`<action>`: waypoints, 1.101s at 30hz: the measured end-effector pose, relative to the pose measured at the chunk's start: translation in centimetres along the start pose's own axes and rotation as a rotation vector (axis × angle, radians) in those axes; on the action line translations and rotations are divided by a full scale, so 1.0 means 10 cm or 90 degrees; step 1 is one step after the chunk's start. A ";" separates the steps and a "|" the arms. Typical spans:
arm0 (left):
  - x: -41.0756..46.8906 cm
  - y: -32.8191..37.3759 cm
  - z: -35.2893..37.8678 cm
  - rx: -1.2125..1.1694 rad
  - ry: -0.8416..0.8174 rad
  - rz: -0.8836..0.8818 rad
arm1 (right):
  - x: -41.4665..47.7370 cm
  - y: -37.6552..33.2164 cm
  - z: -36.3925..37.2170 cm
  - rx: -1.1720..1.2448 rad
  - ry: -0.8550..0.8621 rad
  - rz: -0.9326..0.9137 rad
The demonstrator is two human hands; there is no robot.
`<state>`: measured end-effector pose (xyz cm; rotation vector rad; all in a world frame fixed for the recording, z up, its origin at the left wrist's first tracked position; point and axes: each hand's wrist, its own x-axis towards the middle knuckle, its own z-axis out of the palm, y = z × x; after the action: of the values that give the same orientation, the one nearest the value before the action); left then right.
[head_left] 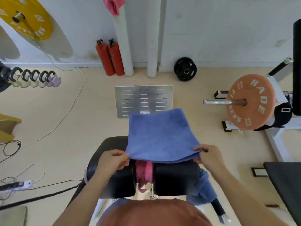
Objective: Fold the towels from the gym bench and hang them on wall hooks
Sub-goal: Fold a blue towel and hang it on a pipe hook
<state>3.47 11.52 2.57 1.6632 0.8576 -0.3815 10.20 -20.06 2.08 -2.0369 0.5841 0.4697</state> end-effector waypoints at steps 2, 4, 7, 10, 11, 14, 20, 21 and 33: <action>-0.01 -0.28 0.08 0.014 0.027 -0.038 | -0.13 0.28 0.11 -0.012 -0.015 0.071; 0.01 -0.47 0.12 0.044 0.058 -0.045 | -0.19 0.46 0.17 0.020 -0.002 0.119; 0.00 -0.57 0.17 0.140 0.112 -0.038 | -0.21 0.59 0.20 0.132 0.053 0.187; 0.00 -0.54 0.22 0.206 0.168 -0.016 | -0.21 0.64 0.30 0.108 0.074 0.179; 0.01 -0.53 0.24 0.205 0.171 -0.012 | -0.23 0.64 0.34 0.116 0.090 0.188; 0.06 -0.57 0.27 0.128 0.157 -0.045 | -0.27 0.62 0.43 0.301 0.116 0.257; 0.08 -0.68 0.22 -0.069 0.146 -0.122 | -0.28 0.57 0.40 0.599 0.022 0.425; 0.07 -0.68 0.23 -0.100 0.155 -0.134 | -0.29 0.57 0.39 0.621 -0.004 0.443; -0.08 -0.46 0.40 -0.440 0.150 -0.146 | -0.18 0.33 0.40 0.916 0.070 0.474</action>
<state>0.42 7.76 -1.24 0.9801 1.1976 -0.0243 6.45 -17.70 -1.11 -0.4348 1.2661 0.2009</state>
